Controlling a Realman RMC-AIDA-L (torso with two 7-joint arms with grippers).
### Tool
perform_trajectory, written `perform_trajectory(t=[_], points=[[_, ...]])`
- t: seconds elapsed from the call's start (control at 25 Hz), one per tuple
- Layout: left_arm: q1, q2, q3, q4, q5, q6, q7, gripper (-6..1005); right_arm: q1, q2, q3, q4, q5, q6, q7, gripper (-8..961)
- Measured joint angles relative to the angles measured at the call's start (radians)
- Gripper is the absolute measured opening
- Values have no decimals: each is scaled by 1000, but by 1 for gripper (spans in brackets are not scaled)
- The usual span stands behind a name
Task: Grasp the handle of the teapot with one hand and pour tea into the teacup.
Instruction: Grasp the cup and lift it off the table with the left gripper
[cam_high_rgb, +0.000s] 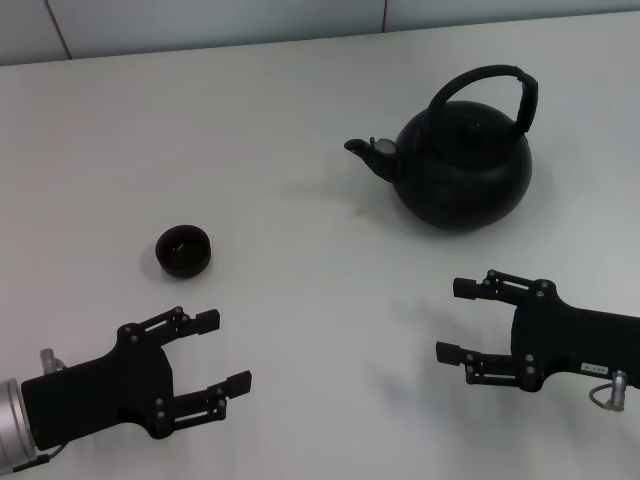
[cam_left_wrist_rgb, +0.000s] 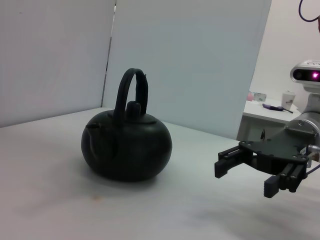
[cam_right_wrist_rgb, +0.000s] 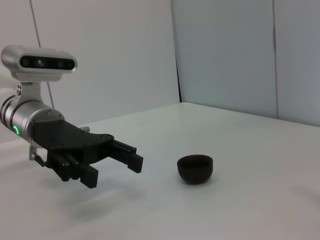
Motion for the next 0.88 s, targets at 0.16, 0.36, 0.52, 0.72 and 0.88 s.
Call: perform_trajectory(t=[0.16, 0.36, 0.52, 0.72, 0.88], points=[[0, 0, 0, 0, 0, 0, 0, 811, 0, 0, 0, 0, 0, 0, 0, 809], [0, -1, 0, 0, 0, 0, 0, 811, 0, 0, 1, 0, -1, 0, 0, 809], [1, -1, -3, 0, 0, 0, 0, 811, 0, 0, -1, 0, 0, 0, 0, 809], [5, -2, -5, 0, 0, 2, 0, 811, 0, 0, 4, 0, 0, 0, 0, 809], [7, -2, -7, 0, 0, 4, 0, 811, -1, 1, 4, 0, -1, 0, 0, 809]])
